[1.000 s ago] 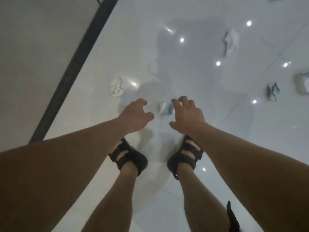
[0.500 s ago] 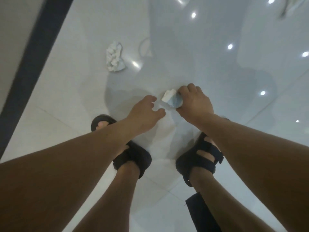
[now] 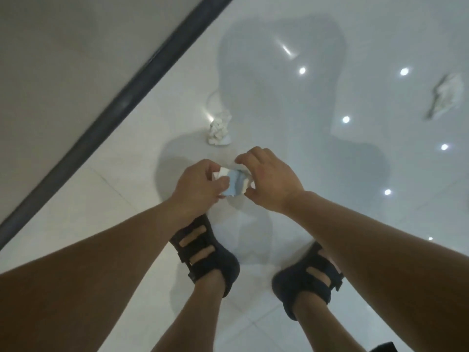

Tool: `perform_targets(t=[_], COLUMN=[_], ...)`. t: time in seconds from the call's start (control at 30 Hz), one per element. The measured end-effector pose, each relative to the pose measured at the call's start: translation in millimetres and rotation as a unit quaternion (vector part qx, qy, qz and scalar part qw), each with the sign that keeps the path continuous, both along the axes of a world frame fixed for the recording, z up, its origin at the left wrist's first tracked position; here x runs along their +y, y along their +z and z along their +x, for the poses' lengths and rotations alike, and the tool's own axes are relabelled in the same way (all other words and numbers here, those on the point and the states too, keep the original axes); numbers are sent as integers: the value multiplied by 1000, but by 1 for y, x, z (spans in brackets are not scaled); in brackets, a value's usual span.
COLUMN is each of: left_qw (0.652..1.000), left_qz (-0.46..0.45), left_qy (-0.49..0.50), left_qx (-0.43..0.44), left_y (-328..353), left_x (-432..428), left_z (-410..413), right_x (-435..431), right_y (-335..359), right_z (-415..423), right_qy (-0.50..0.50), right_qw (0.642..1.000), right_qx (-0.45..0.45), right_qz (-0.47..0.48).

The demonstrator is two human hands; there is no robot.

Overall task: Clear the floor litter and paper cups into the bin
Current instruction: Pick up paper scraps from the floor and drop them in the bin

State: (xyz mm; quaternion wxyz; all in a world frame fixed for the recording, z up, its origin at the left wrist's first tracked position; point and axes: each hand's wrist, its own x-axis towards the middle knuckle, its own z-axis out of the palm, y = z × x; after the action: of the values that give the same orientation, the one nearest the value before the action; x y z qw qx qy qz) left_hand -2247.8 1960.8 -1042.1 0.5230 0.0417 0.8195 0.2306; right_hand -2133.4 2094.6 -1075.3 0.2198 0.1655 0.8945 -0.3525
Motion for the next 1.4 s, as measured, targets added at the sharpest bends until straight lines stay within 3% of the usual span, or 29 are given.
perform_targets(t=[0.2, 0.43, 0.6, 0.7, 0.9, 1.2, 1.4], left_qw=[996, 997, 996, 997, 994, 972, 945], left_qz=[-48, -32, -37, -22, 29, 66, 51], left_qy=[46, 24, -4, 16, 62, 135, 258], left_qx=[61, 61, 82, 72, 83, 182, 192], left_y=[-15, -18, 2, 36, 147, 371, 490], left_x=[-44, -66, -55, -40, -14, -14, -56], left_z=[-28, -37, -33, -26, -22, 19, 84], right_x=[7, -22, -23, -11, 20, 30, 6], right_y=[-32, -59, -33, 14, 149, 386, 518], right_z=[-67, -87, -28, -11, -11, 12, 37], right_qy=[12, 66, -9, -61, -46, 24, 109], right_qw=[990, 981, 991, 994, 996, 995, 988], right_qx=[-35, -51, -72, -53, 10, 48, 73], right_qz=[136, 174, 113, 80, 78, 83, 84])
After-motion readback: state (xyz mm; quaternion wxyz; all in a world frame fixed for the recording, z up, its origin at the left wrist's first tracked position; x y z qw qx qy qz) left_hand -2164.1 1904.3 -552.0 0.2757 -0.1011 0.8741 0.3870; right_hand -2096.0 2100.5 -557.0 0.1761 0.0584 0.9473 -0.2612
